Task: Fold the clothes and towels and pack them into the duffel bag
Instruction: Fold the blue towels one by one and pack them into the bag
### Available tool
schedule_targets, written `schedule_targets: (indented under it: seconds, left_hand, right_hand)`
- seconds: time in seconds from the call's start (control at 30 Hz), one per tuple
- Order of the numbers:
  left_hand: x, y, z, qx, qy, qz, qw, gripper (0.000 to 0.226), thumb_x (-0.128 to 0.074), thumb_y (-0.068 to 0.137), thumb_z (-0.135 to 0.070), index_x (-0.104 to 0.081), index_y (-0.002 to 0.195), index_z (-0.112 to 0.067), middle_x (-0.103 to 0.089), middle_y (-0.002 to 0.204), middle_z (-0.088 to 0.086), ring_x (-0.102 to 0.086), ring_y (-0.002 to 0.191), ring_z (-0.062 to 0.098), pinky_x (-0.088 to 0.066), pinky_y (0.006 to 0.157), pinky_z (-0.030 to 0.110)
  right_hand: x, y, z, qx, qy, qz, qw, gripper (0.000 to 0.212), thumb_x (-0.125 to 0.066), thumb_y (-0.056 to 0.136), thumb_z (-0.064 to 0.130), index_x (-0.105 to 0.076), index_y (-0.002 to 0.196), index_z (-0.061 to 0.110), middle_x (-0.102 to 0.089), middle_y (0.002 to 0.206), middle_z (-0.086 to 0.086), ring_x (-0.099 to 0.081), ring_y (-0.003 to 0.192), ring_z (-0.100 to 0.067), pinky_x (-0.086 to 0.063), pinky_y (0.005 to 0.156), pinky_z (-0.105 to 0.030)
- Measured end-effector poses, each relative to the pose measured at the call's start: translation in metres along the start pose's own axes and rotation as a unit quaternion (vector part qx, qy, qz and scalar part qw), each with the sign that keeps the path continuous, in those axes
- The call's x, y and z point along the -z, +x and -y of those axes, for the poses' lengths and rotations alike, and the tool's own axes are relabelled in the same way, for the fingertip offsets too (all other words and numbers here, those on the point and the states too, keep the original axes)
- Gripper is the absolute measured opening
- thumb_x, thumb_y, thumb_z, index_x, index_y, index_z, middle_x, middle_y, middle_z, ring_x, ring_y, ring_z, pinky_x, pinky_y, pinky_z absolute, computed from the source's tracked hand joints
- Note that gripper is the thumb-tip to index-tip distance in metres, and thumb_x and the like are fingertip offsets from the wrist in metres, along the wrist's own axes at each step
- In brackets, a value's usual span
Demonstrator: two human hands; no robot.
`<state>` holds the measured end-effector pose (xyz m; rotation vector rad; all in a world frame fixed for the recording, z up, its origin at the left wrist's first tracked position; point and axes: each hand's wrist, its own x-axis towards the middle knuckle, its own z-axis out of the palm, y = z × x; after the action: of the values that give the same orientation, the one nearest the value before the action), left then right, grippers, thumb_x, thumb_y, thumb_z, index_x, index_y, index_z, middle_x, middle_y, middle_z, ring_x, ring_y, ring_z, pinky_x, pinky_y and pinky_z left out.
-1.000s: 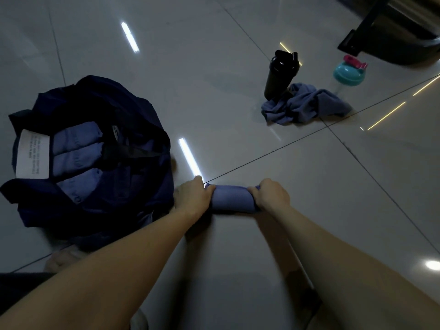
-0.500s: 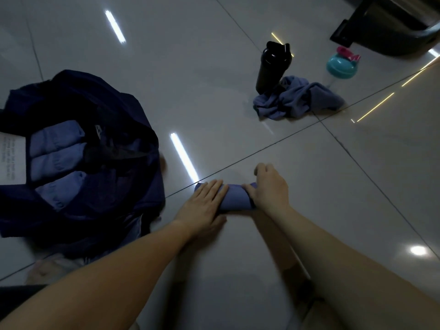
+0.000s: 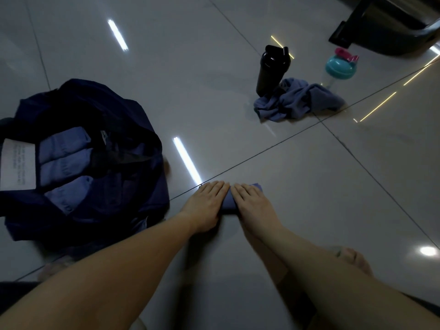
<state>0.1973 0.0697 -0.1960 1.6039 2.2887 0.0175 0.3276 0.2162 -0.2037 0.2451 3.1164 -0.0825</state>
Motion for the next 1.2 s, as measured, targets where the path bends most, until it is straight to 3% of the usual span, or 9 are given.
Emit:
schedule_targets:
  seconds: [0.1, 0.17, 0.33, 0.4, 0.47, 0.63, 0.8, 0.97, 1.2]
  left_hand:
    - [0.012, -0.005, 0.002, 0.005, 0.015, 0.019, 1.0, 0.092, -0.065, 0.086, -0.024, -0.013, 0.161, -0.01, -0.023, 0.165, 0.009, -0.022, 0.151, 0.026, -0.009, 0.127, 0.034]
    - [0.018, -0.011, 0.006, 0.02, -0.038, 0.028, 0.999, 0.09, -0.072, 0.081, -0.022, -0.023, 0.157, -0.016, -0.034, 0.159, 0.006, -0.033, 0.145, 0.024, -0.022, 0.122, 0.034]
    - [0.047, -0.01, 0.013, 0.137, -0.244, 0.026, 0.96, 0.036, -0.078, 0.076, -0.023, -0.056, 0.103, -0.031, -0.068, 0.095, -0.003, -0.064, 0.085, 0.019, -0.047, 0.068, 0.022]
    - [0.062, -0.01, 0.022, 0.172, -0.399, 0.053, 0.899, 0.025, -0.081, 0.073, -0.005, -0.068, 0.09, -0.018, -0.07, 0.078, -0.001, -0.065, 0.073, 0.015, -0.051, 0.061, 0.018]
    - [0.08, -0.019, 0.031, 0.196, -0.527, 0.087, 0.822, 0.026, -0.083, 0.073, -0.001, -0.075, 0.097, -0.007, -0.077, 0.088, 0.009, -0.071, 0.083, 0.021, -0.059, 0.078, 0.028]
    - [0.127, -0.049, 0.043, 0.221, -0.673, 0.026, 0.706, 0.036, -0.076, 0.088, -0.017, -0.069, 0.121, -0.005, -0.074, 0.117, 0.013, -0.07, 0.11, 0.027, -0.058, 0.093, 0.038]
    - [0.179, -0.078, 0.051, 0.236, -0.726, -0.126, 0.634, 0.034, -0.073, 0.089, -0.024, -0.065, 0.112, 0.0, -0.073, 0.09, 0.007, -0.071, 0.073, 0.016, -0.055, 0.057, 0.024]
    - [0.213, -0.107, 0.062, 0.211, -0.781, -0.222, 0.544, 0.036, -0.071, 0.09, -0.04, -0.071, 0.111, -0.011, -0.076, 0.104, 0.01, -0.074, 0.086, 0.024, -0.059, 0.07, 0.034]
    - [0.22, -0.148, 0.087, 0.197, -0.773, -0.136, 0.588, 0.021, -0.066, 0.095, -0.027, -0.067, 0.103, -0.007, -0.072, 0.083, 0.006, -0.068, 0.064, 0.017, -0.056, 0.059, 0.026]
  right_hand:
    - [0.008, 0.012, 0.0, -0.01, 0.015, 0.011, 1.0, 0.05, -0.079, 0.059, 0.013, -0.069, 0.108, 0.01, -0.071, 0.098, -0.009, -0.066, 0.084, -0.03, -0.054, 0.076, -0.037]
    - [0.024, 0.02, -0.003, -0.045, 0.06, 0.076, 0.994, 0.044, -0.078, 0.067, 0.02, -0.068, 0.11, 0.016, -0.071, 0.103, -0.007, -0.066, 0.091, -0.032, -0.052, 0.077, -0.036]
    - [0.07, 0.029, -0.023, -0.156, 0.312, 0.273, 0.896, 0.041, -0.07, 0.081, 0.022, -0.055, 0.119, 0.016, -0.064, 0.107, -0.01, -0.062, 0.089, -0.026, -0.05, 0.069, -0.033]
    - [0.086, 0.023, -0.03, -0.195, 0.433, 0.295, 0.829, 0.018, -0.068, 0.082, 0.012, -0.061, 0.098, 0.012, -0.063, 0.089, -0.01, -0.06, 0.075, -0.022, -0.048, 0.063, -0.034]
    - [0.1, 0.015, -0.033, -0.212, 0.534, 0.316, 0.755, 0.008, -0.066, 0.08, 0.008, -0.063, 0.087, 0.006, -0.06, 0.08, -0.013, -0.059, 0.069, -0.023, -0.046, 0.061, -0.035]
    - [0.133, 0.026, -0.018, -0.227, 0.671, 0.263, 0.655, 0.049, -0.076, 0.072, 0.018, -0.06, 0.11, -0.007, -0.057, 0.107, -0.037, -0.058, 0.096, -0.038, -0.046, 0.082, -0.046]
    - [0.18, 0.052, 0.031, -0.128, 0.684, 0.264, 0.668, 0.055, -0.079, 0.084, 0.017, -0.057, 0.128, -0.008, -0.063, 0.12, -0.035, -0.064, 0.108, -0.048, -0.053, 0.096, -0.057]
    - [0.206, 0.071, 0.086, -0.084, 0.725, 0.183, 0.659, 0.042, -0.071, 0.088, 0.01, -0.061, 0.121, -0.014, -0.063, 0.116, -0.038, -0.066, 0.098, -0.045, -0.053, 0.09, -0.052]
    - [0.208, 0.082, 0.138, -0.134, 0.776, 0.117, 0.605, 0.026, -0.064, 0.093, 0.003, -0.065, 0.114, -0.012, -0.069, 0.103, -0.029, -0.07, 0.084, -0.035, -0.059, 0.073, -0.042]
